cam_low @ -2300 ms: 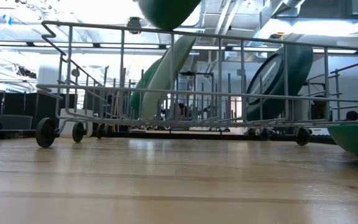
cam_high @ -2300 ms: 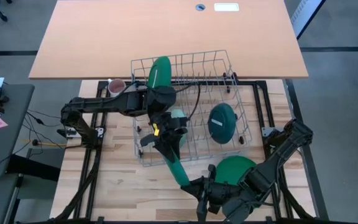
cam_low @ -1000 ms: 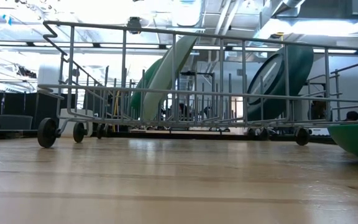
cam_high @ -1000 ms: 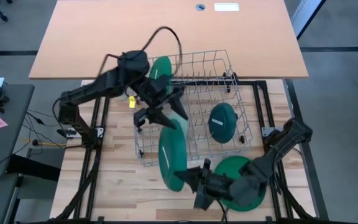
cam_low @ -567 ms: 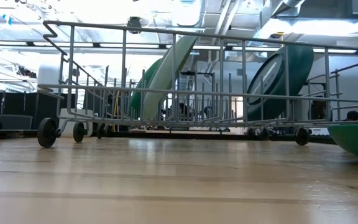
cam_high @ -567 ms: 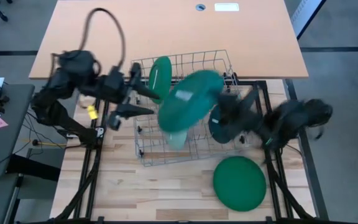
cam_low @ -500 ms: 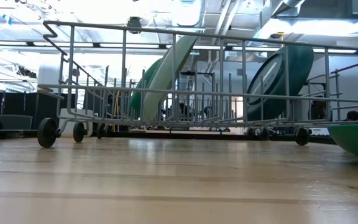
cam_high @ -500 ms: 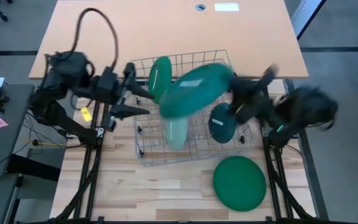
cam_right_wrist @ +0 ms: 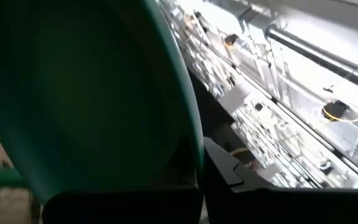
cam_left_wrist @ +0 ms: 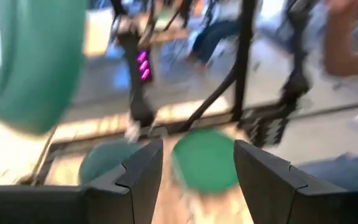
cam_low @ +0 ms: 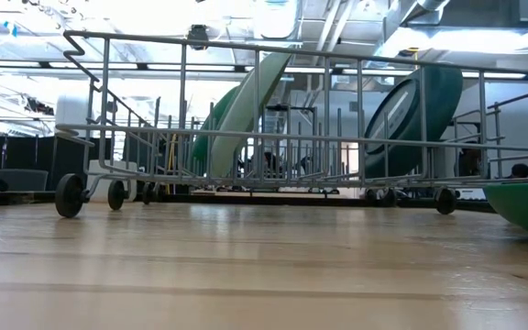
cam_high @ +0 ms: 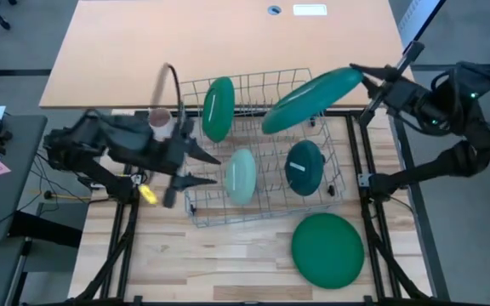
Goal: Sort dishes
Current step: Put the stacked green plate in the dish rack
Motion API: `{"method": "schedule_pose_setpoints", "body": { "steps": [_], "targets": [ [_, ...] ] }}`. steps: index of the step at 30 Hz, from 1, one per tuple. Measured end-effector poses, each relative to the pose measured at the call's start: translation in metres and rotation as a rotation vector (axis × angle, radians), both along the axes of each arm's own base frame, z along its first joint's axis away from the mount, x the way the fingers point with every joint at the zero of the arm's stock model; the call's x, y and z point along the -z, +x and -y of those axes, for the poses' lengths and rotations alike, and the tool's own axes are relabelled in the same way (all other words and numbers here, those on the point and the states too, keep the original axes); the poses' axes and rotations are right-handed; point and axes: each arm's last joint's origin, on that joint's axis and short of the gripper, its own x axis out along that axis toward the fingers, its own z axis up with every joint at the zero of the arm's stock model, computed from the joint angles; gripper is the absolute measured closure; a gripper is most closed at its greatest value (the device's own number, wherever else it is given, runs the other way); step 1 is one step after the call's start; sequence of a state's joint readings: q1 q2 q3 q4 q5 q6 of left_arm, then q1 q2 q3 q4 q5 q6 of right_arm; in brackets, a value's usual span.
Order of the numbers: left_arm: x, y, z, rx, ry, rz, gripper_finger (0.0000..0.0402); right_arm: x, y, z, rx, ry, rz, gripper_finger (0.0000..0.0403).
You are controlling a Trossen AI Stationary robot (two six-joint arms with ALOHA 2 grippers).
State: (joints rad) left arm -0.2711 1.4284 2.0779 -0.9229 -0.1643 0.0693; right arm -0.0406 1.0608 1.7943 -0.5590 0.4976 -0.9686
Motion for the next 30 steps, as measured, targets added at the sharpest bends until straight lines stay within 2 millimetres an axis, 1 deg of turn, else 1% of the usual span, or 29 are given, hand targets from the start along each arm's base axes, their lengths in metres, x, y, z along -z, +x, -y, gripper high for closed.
{"method": "schedule_pose_setpoints", "body": {
  "steps": [4,7,9,12,15,20,26,30],
  "targets": [
    [0.032,0.014,-0.001,-0.179,0.075,-0.138,0.0212,0.005,-0.002,0.013,0.038,-0.017,-0.061,0.0400],
    [0.058,0.023,-0.005,-0.343,0.105,-0.235,0.0212,0.009,0.007,0.025,0.066,-0.050,-0.129,0.0400],
    [0.074,0.028,-0.007,-0.413,0.100,-0.282,0.0212,0.012,0.015,0.035,0.058,-0.076,-0.164,0.0400],
    [0.095,0.033,-0.007,-0.465,0.073,-0.343,0.0212,0.017,0.031,0.054,0.031,-0.119,-0.219,0.0400],
    [0.112,0.037,-0.005,-0.499,0.048,-0.384,0.0212,0.022,0.047,0.076,-0.010,-0.181,-0.262,0.0400],
    [0.137,0.040,-0.005,-0.545,0.027,-0.459,0.0212,0.039,0.066,0.113,-0.139,-0.252,-0.376,0.0401],
    [0.172,0.039,-0.005,-0.608,0.011,-0.572,0.0212,0.054,0.087,0.150,-0.240,-0.267,-0.372,0.0401],
    [0.199,0.034,-0.006,-0.675,-0.001,-0.659,0.0212,0.065,0.096,0.169,-0.308,-0.297,-0.394,0.0401]
  ]
}}
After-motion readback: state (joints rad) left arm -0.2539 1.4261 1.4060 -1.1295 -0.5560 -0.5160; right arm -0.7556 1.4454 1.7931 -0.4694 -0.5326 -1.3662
